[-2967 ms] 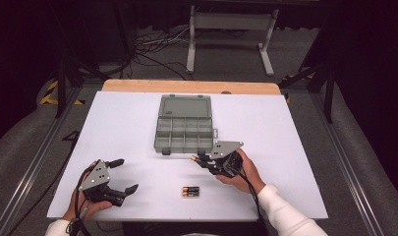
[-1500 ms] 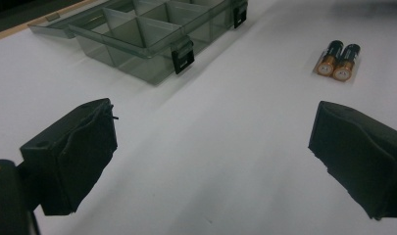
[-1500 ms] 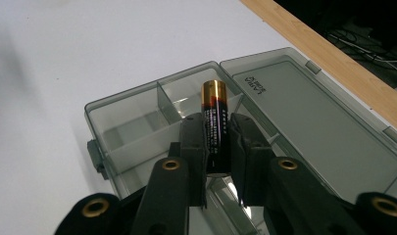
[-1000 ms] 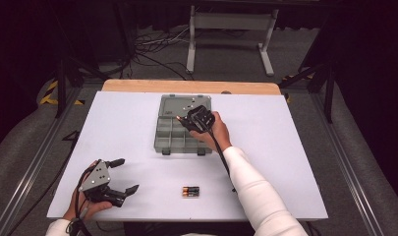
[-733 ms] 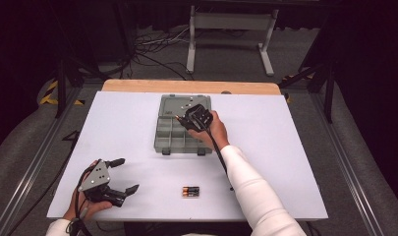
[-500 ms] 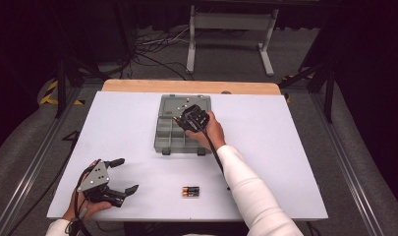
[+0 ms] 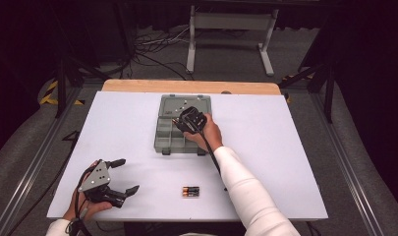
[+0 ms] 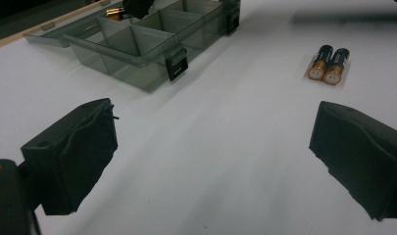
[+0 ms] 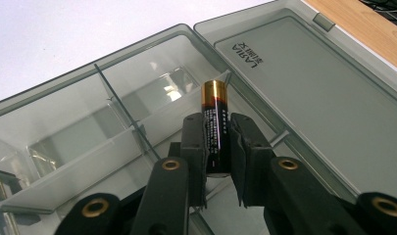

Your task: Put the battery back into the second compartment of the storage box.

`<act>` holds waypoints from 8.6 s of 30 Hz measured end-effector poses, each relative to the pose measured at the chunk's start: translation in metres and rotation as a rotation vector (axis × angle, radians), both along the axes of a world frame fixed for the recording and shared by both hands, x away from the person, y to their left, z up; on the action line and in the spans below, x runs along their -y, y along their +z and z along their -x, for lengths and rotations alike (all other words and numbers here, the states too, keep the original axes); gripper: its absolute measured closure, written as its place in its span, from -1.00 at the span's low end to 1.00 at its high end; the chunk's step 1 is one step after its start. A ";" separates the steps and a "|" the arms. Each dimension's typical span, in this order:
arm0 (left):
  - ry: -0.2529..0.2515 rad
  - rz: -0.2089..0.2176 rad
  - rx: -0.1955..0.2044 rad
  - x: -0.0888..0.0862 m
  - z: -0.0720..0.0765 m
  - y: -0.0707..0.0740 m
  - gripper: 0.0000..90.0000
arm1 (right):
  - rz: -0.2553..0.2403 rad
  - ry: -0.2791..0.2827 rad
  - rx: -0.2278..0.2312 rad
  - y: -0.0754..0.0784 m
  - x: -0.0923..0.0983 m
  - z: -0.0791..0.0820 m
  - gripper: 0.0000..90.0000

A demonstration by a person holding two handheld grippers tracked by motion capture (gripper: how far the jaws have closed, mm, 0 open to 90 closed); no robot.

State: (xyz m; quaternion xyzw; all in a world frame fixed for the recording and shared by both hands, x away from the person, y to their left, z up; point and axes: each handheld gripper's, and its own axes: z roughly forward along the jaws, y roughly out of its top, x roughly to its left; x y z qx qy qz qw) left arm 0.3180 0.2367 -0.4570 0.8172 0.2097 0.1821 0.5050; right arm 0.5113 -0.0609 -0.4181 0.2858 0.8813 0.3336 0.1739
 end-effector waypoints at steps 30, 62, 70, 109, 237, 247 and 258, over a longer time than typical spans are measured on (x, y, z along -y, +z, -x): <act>0.003 0.003 -0.007 -0.001 0.000 0.000 -0.91 | -0.104 0.082 0.083 0.025 0.024 0.027 0.50; 0.000 -0.029 -0.007 0.007 0.002 0.000 -0.91 | -0.161 0.227 0.125 0.029 0.086 0.113 -0.11; -0.006 -0.038 -0.007 0.008 0.002 0.000 -0.91 | -0.149 0.216 0.145 0.022 0.097 0.129 -0.45; -0.030 -0.060 -0.011 0.011 0.002 -0.002 -0.92 | -0.045 0.376 -0.044 -0.024 0.076 0.155 -0.35; -0.048 -0.023 0.008 0.007 0.006 0.001 -0.91 | -0.015 -0.048 0.009 0.010 -0.006 0.011 0.73; -0.050 -0.022 0.005 0.007 0.006 0.001 -0.91 | -0.032 -0.105 -0.018 0.004 -0.006 0.012 0.73; -0.051 -0.021 0.003 0.006 0.005 0.001 -0.91 | -0.039 -0.114 -0.033 -0.001 -0.006 0.008 0.73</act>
